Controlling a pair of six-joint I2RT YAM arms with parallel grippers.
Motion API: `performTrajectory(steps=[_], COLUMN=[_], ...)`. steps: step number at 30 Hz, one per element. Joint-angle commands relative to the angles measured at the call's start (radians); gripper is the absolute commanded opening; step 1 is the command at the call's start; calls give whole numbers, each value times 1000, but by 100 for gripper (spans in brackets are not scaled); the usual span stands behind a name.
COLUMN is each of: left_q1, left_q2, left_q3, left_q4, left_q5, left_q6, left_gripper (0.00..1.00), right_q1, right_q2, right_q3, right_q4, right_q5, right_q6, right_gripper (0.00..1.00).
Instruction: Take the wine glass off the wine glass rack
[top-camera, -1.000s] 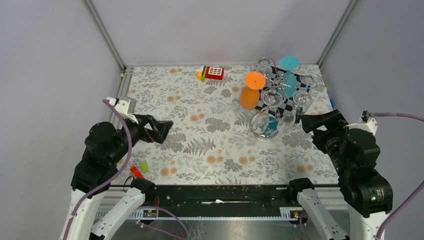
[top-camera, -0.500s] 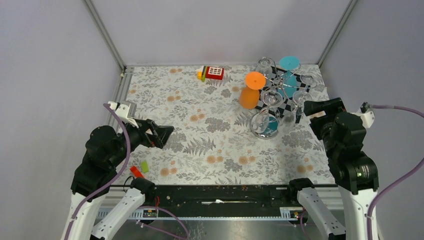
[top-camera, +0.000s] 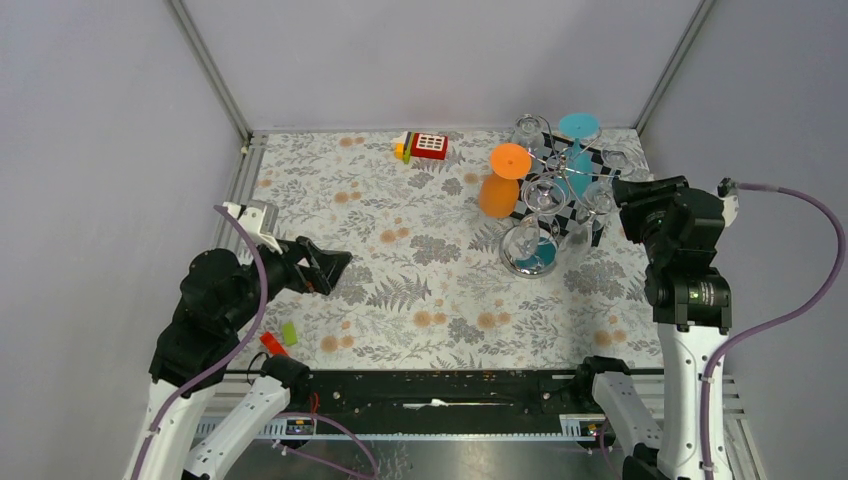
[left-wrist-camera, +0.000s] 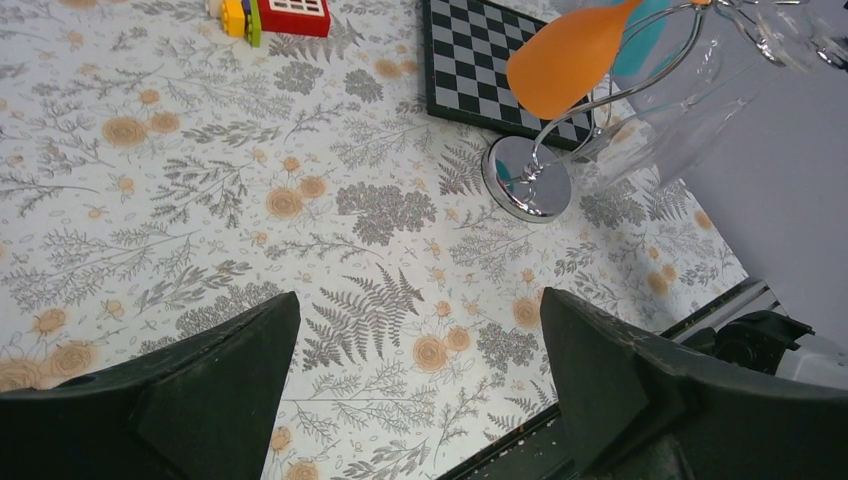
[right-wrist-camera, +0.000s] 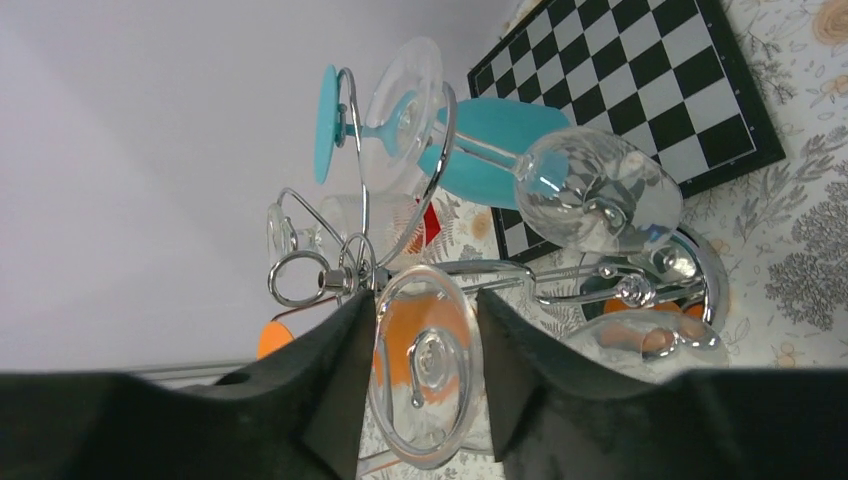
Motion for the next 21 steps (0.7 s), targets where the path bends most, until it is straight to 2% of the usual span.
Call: performTrajectory(steps=[1, 3, 5, 8, 10, 16, 21], left_q1=[5, 5, 5, 5, 5, 5, 5], left_q2=[1, 2, 2, 2, 1, 0, 1], left_q3=[-21, -24, -26, -31, -35, -42, -44], left_q4=[71, 71, 70, 70, 68, 63, 63], left_q5=[15, 17, 16, 14, 12, -1, -4], left_q6=[-32, -38, -40, -43, -46, -61, -70], left_gripper=[99, 99, 99, 99, 99, 99, 99], right_q1=[-50, -65, -77, -94, -103, -120, -124], right_q2=[-7, -32, -53, -74, -80, -99, -107], right_q3=[-28, -55, -72, -96, -109, -125, -126], right_q4=[81, 81, 80, 81, 86, 104, 105], right_q5=[-96, -102, -112, -152, -172, -183, -173], right_q6=[34, 38, 37, 39, 45, 52, 48], right_gripper=[43, 38, 38, 47, 48, 37, 23])
